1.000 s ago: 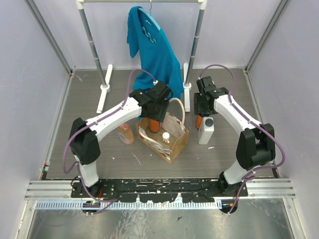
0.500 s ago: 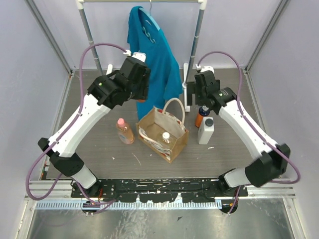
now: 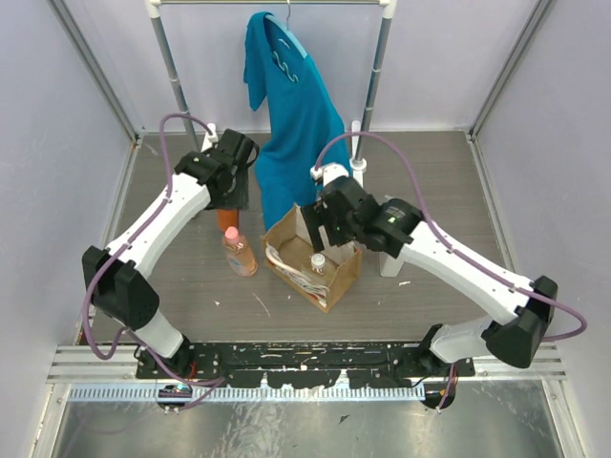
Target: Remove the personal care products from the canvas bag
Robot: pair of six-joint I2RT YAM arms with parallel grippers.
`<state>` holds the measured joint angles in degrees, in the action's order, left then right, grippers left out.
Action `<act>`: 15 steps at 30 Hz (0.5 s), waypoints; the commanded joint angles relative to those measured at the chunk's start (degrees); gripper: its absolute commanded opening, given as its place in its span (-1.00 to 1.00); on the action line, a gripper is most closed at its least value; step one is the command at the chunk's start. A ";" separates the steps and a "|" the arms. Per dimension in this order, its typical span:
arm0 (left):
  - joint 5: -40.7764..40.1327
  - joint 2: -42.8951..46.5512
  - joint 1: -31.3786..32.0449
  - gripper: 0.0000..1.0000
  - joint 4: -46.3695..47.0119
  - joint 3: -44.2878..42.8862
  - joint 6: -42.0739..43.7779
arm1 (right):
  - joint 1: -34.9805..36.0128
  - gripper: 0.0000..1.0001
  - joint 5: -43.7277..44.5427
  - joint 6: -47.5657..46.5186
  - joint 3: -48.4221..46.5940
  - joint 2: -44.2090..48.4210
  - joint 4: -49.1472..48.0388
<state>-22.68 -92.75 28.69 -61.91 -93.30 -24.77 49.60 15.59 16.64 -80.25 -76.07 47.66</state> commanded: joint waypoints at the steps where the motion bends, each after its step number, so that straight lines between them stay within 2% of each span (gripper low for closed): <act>1: 5.40 0.55 0.32 -0.62 9.22 5.33 -1.68 | 0.42 0.74 -5.71 1.88 5.38 0.31 -3.19; 4: 5.97 0.18 0.32 -0.62 10.99 7.88 -2.60 | 0.48 0.74 -9.24 1.81 7.92 -0.75 -5.34; 6: 6.06 0.20 0.32 -0.52 11.79 9.31 -2.86 | 0.58 0.74 -10.44 2.04 9.42 -1.07 -6.52; 15: 5.81 1.44 0.37 0.52 13.26 12.88 -3.17 | 1.63 0.74 -10.19 3.53 11.14 0.70 -8.12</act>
<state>-16.19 -93.62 29.04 -52.29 -80.95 -27.29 50.13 5.87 19.16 -68.49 -77.73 41.39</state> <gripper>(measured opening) 0.684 0.871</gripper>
